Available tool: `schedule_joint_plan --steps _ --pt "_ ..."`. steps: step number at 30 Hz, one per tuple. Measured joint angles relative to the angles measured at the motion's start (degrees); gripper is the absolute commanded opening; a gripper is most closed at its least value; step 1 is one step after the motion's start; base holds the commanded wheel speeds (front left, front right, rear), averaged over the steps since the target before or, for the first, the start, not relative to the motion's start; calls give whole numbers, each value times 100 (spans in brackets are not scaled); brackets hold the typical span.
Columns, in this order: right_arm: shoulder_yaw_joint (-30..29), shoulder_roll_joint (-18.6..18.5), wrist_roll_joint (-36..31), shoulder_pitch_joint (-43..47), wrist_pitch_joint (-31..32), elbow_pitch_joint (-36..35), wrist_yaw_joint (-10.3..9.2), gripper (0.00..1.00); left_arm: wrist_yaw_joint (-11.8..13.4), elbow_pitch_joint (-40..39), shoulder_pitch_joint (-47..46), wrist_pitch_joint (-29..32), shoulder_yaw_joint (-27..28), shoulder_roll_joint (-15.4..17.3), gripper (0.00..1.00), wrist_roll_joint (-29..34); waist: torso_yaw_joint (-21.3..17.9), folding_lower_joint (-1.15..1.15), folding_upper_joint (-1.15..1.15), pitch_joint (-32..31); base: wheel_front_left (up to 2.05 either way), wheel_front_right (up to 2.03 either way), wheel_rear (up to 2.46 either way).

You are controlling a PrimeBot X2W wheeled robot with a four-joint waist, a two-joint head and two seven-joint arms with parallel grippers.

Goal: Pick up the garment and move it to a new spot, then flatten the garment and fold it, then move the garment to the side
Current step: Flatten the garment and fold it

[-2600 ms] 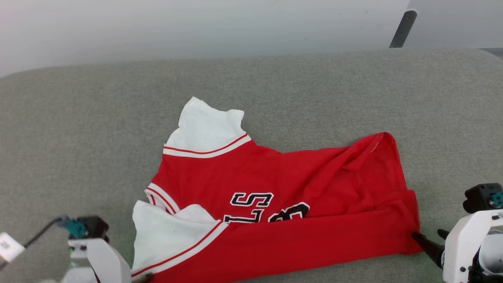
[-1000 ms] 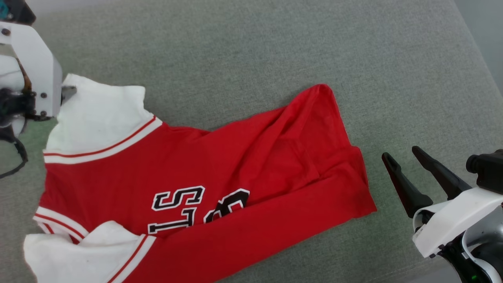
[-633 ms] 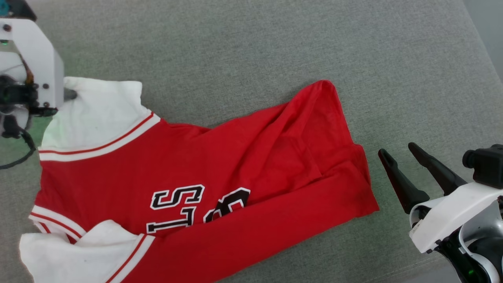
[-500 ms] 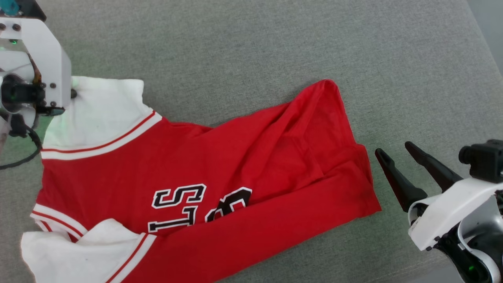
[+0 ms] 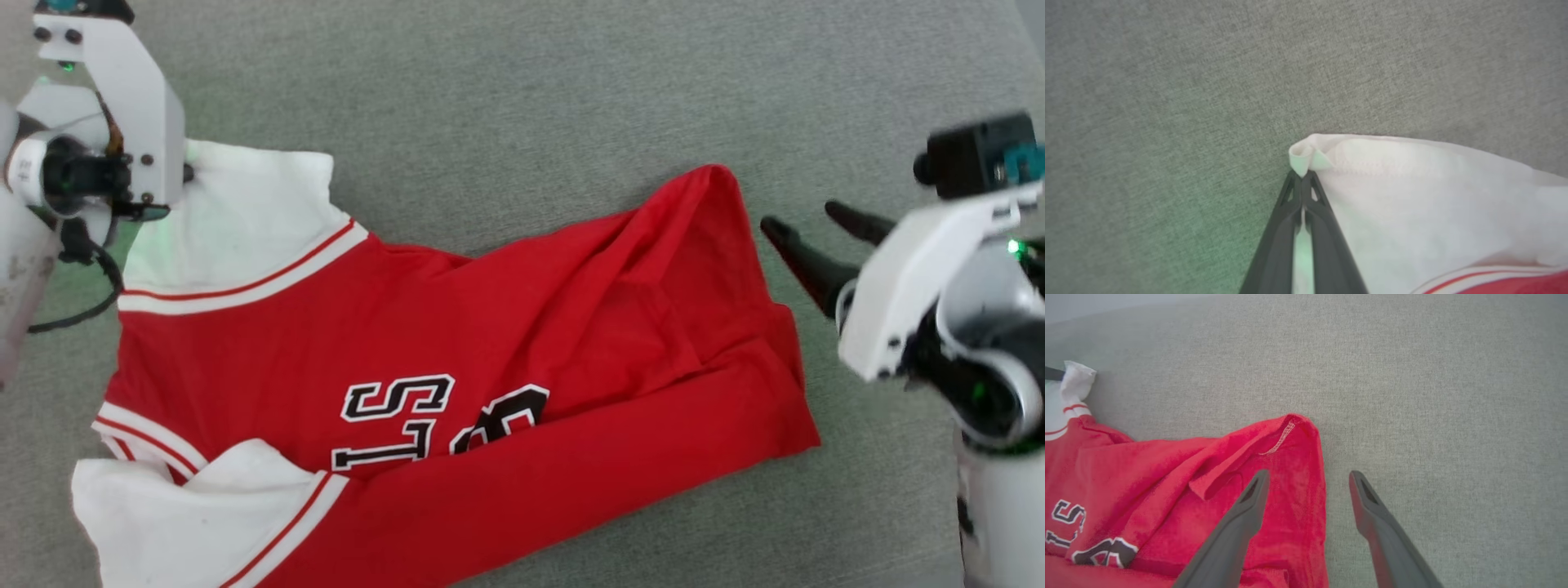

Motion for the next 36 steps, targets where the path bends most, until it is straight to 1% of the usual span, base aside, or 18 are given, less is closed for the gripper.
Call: schedule_joint_plan --steps 4,9,14,21,22,23,29,36 --pt "-93 210 -316 -600 408 554 0 100 -31 67 -94 -47 -9 -121 0 7 102 0 0 42 0 0 0" --pt "-33 301 -514 -1129 725 1198 0 100 -83 149 -212 -114 -25 -257 0 31 229 0 0 106 0 0 0" --pt "21 338 -653 -1390 1003 1789 0 100 -163 224 -325 -188 -44 -382 0 59 342 0 0 173 0 0 0" --pt "81 366 -735 -1679 1106 2490 0 100 -234 352 -435 -247 -60 -525 0 65 456 0 0 246 0 0 0" --pt "102 364 -758 -1728 1147 2564 0 46 -243 365 -443 -258 -63 -538 0 65 465 0 0 252 0 0 0" --pt "116 365 -792 -1779 1176 2639 0 0 -260 381 -452 -264 -65 -549 0 65 474 0 0 256 0 0 0" --pt "126 350 -815 -1945 1174 2906 2 0 -285 501 -475 -335 -53 -642 0 46 535 0 0 225 0 0 0" --pt "89 192 -745 -1924 800 3000 2 0 -387 545 -455 -625 86 -687 0 -108 664 0 0 52 0 0 0"
